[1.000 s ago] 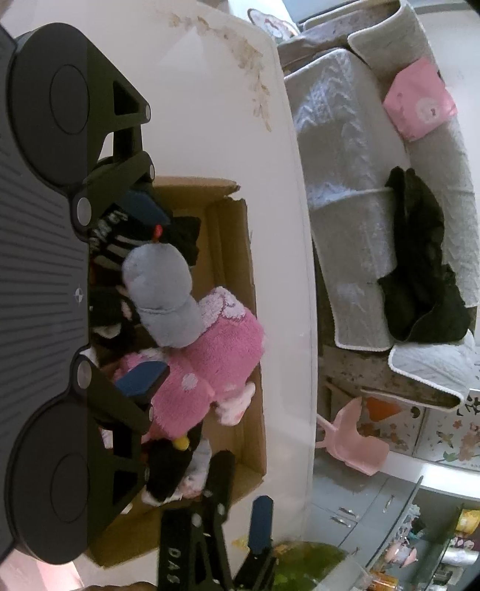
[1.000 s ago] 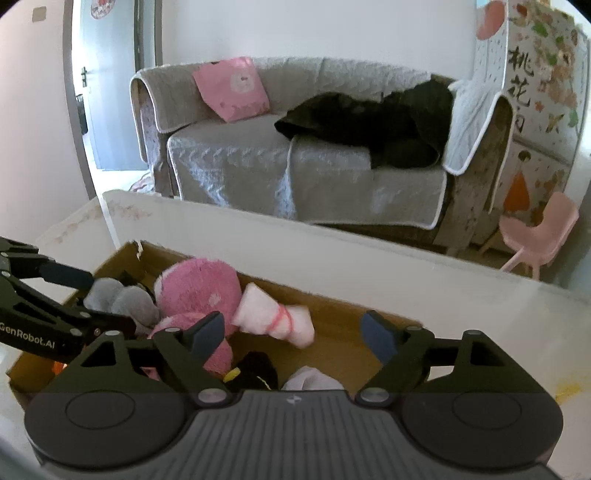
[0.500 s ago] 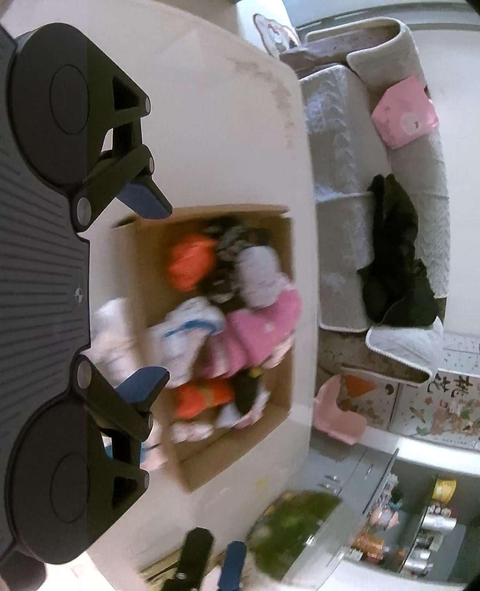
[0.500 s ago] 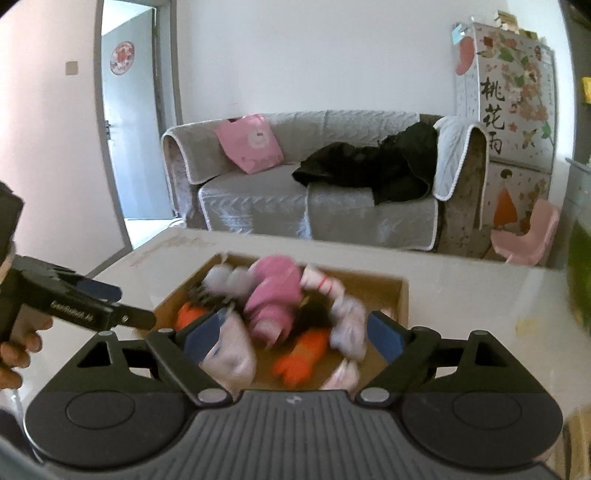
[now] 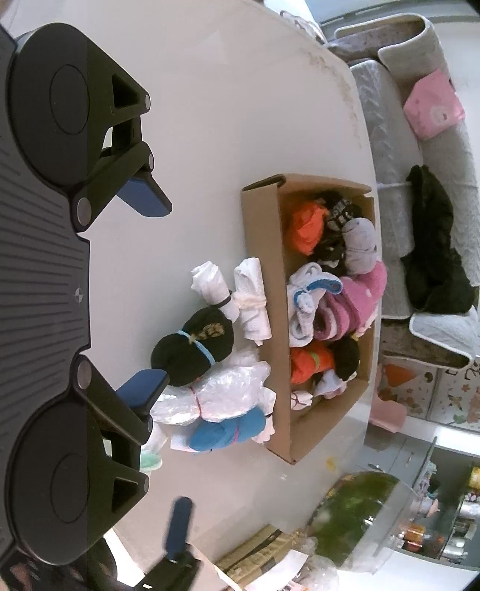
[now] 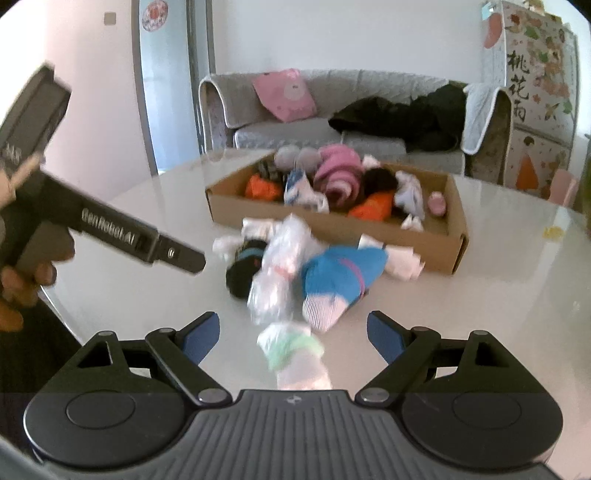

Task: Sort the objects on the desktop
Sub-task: 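Move both open tools back over the remaining socks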

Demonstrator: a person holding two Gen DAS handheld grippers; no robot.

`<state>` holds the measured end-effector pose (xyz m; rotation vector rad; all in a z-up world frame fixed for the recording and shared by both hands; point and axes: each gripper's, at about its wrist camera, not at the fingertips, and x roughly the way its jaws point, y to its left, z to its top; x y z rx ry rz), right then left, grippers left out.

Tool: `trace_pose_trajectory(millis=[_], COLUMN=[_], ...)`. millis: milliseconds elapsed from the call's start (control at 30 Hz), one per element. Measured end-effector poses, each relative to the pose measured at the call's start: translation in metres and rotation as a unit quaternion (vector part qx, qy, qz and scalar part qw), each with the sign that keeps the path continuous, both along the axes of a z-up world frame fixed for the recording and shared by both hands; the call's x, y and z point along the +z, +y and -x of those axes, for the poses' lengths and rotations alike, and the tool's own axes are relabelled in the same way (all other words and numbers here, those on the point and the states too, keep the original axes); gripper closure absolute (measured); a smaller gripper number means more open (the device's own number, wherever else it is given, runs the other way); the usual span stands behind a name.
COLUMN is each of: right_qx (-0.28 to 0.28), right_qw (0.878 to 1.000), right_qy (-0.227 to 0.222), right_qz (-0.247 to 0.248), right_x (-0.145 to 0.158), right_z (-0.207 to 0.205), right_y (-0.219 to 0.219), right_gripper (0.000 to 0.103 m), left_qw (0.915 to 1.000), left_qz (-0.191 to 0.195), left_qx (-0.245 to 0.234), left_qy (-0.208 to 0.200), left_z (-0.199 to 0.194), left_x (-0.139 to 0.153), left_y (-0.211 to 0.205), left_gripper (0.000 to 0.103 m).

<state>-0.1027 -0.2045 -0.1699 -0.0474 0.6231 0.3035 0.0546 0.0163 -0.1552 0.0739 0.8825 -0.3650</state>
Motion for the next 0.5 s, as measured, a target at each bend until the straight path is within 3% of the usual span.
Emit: trace_pose_trajectory(millis=[167, 500], right_qx=[-0.001, -0.006], right_qw=[1.0, 1.0], right_qy=[-0.002, -0.004], right_qz=[0.01, -0.002], right_x=[-0.015, -0.026], right_z=[0.004, 0.003], right_y=[0.007, 0.008], right_gripper=[0.018, 0.019], left_qw=[0.9998, 0.9958], left_qz=[0.01, 0.031], left_qx=[0.015, 0.051], left_qy=[0.011, 0.07], left_z=[-0.007, -0.034], left_x=[0.001, -0.013], left_y=[-0.006, -0.013], left_gripper=[0.009, 0.008])
